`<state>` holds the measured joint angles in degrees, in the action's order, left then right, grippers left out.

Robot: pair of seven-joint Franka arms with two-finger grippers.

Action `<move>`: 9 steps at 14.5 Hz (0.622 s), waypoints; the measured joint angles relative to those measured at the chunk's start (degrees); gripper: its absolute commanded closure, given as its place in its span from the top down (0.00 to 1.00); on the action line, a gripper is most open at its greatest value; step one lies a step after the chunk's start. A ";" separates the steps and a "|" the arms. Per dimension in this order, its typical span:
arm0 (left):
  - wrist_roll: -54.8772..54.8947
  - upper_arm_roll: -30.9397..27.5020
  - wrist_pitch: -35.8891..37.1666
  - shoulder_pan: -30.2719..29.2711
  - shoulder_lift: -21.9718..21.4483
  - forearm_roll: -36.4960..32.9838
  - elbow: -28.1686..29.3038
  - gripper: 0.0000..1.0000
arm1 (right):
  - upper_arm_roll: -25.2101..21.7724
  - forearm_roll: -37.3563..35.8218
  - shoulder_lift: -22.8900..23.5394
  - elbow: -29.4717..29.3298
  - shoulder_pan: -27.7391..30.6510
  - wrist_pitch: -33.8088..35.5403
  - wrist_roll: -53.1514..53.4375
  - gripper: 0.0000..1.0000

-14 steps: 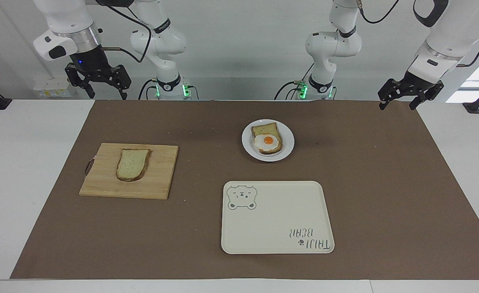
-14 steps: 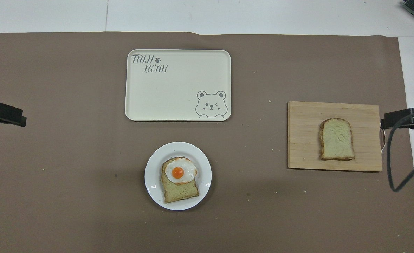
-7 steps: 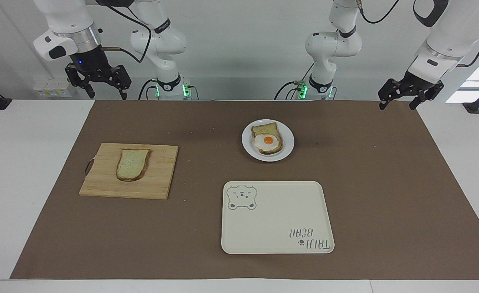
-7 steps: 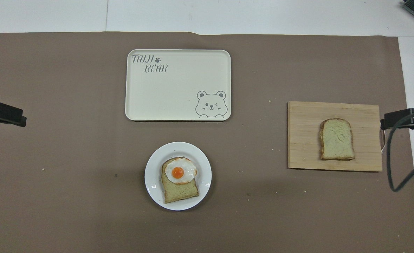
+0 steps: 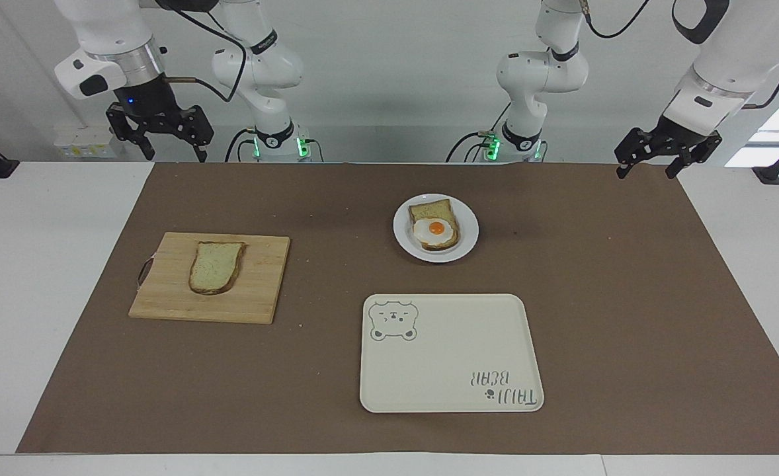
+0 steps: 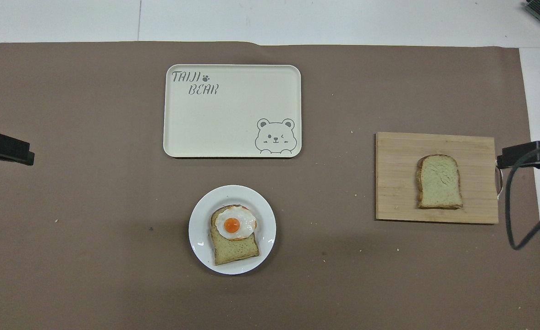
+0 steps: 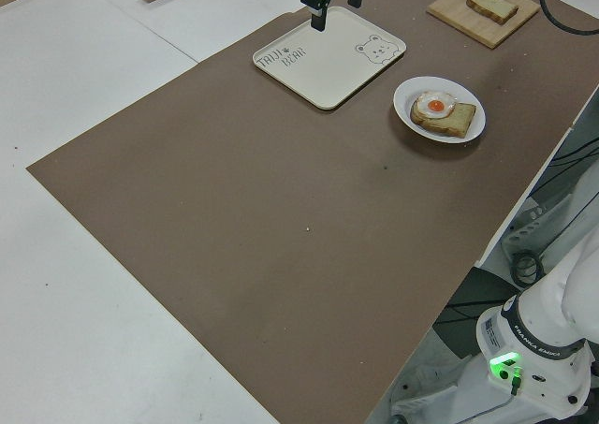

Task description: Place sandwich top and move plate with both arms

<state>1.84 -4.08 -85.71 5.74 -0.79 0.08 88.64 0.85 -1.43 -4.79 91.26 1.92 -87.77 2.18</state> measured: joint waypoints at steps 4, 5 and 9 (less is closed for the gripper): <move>0.00 0.00 0.00 0.00 0.00 0.00 0.00 1.00 | 0.00 0.00 -0.04 0.58 0.00 -0.15 0.00 1.00; 0.00 0.00 0.00 0.00 0.00 0.00 0.00 1.00 | 0.00 0.00 -0.04 0.72 0.00 -0.42 0.00 1.00; 0.00 0.00 0.00 0.00 0.00 0.00 0.00 1.00 | -0.03 0.00 -0.05 1.33 0.10 -0.81 0.00 1.00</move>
<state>1.84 -4.08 -85.71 5.74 -0.80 0.08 88.64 0.82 -1.42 -4.84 92.59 2.02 -88.58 2.18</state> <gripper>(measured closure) 0.000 0.000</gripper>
